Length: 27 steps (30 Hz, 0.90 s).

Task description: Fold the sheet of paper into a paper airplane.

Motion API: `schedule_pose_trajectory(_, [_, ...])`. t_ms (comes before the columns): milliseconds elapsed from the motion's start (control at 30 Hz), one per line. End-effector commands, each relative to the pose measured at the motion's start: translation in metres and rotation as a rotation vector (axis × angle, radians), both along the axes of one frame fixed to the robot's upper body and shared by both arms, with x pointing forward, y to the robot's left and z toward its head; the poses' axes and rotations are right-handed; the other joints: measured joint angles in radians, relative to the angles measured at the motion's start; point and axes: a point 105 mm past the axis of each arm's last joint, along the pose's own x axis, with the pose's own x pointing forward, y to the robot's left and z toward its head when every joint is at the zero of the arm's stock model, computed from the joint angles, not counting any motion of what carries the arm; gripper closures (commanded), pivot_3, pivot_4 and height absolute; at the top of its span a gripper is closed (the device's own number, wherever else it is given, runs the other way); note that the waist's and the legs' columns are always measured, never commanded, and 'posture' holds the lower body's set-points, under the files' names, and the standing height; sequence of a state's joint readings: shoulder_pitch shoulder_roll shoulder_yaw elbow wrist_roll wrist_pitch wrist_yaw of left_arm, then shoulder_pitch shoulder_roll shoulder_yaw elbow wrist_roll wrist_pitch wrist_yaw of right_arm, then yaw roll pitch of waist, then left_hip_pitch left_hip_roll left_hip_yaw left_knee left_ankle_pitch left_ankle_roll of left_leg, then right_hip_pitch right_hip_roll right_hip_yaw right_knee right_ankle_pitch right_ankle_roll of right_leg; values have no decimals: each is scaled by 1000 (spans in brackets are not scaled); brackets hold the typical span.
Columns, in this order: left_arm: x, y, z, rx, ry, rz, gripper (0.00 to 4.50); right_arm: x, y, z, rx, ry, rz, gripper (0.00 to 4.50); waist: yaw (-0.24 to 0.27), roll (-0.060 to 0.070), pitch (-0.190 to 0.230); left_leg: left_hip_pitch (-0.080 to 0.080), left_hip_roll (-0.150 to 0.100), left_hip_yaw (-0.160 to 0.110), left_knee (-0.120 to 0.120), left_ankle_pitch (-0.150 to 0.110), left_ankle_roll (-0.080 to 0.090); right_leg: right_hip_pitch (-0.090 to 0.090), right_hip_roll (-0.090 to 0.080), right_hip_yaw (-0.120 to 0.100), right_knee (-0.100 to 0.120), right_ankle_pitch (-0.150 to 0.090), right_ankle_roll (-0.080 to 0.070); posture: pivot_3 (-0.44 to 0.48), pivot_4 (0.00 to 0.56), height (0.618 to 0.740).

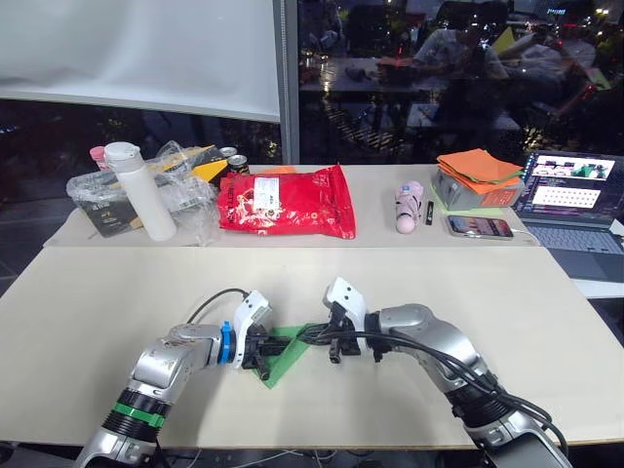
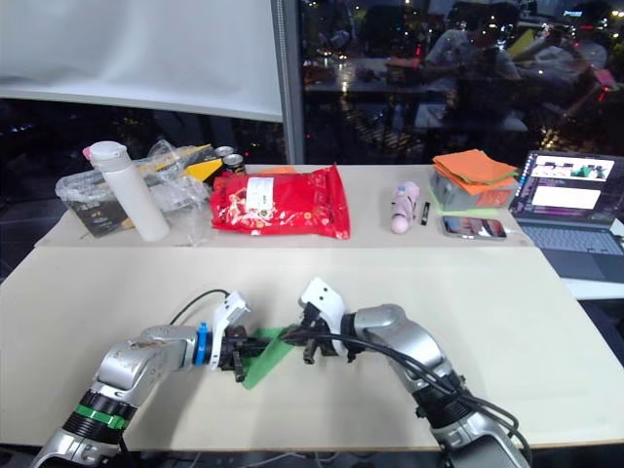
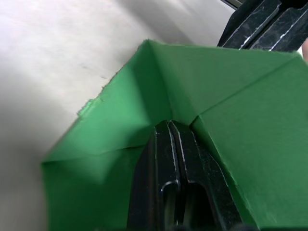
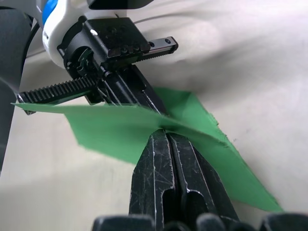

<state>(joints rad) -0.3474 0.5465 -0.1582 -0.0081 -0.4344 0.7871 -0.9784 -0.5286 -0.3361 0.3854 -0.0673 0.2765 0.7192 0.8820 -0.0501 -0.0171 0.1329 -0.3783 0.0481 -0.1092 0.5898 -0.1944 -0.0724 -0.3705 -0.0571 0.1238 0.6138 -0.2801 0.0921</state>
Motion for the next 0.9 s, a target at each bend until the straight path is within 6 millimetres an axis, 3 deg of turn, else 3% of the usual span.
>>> schedule_pose_trajectory(33, [6, 15, 10, -1, -36, 44, 4459, 4, 11, 5, 12, -42, 15, 4500, -1, 0, 0, 0, 0, 0, 0, 0, 0, 0, 0, 0, 0, 0, 0, 0, 150, 732])
schedule_pose_trajectory(367, [3, 58, 27, 57, -58, 104, 4459, 22, 5, -24, -103, -26, -44, 4500, -2, 1, 1, 0, 0, 0, 0, 0, 0, 0, 0, 0, 0, 0, 0, 0, 150, 732])
schedule_pose_trajectory(567, [2, 53, 34, 8, -55, 86, 4459, 20, 3, -32, -157, -52, -26, 4500, -2, 1, 1, 1, 0, 0, 0, 0, 0, 0, 0, 0, 0, 0, 0, 0, 150, 732])
schedule_pose_trajectory(700, [10, 54, 52, -116, -13, 150, 4459, 13, -1, -31, -161, -59, -8, 4500, 2, 1, 0, 0, 0, 0, 0, 0, 0, 0, 0, 0, 0, 0, 0, 0, 150, 732])
schedule_pose_trajectory(733, [13, 57, 57, -144, -2, 179, 3930, 12, -2, -31, -158, -58, -5, 4500, 1, 1, 0, 0, 0, 0, 0, 0, 0, 0, 0, 0, 0, 0, 0, 0, 150, 732])
schedule_pose_trajectory(900, [29, 75, 80, -259, 27, 317, 2310, 6, 0, -28, -130, -67, 15, 4500, -2, 1, 0, 1, 0, 0, 0, 0, 0, 0, 0, 0, 0, 0, 0, 0, 150, 732])
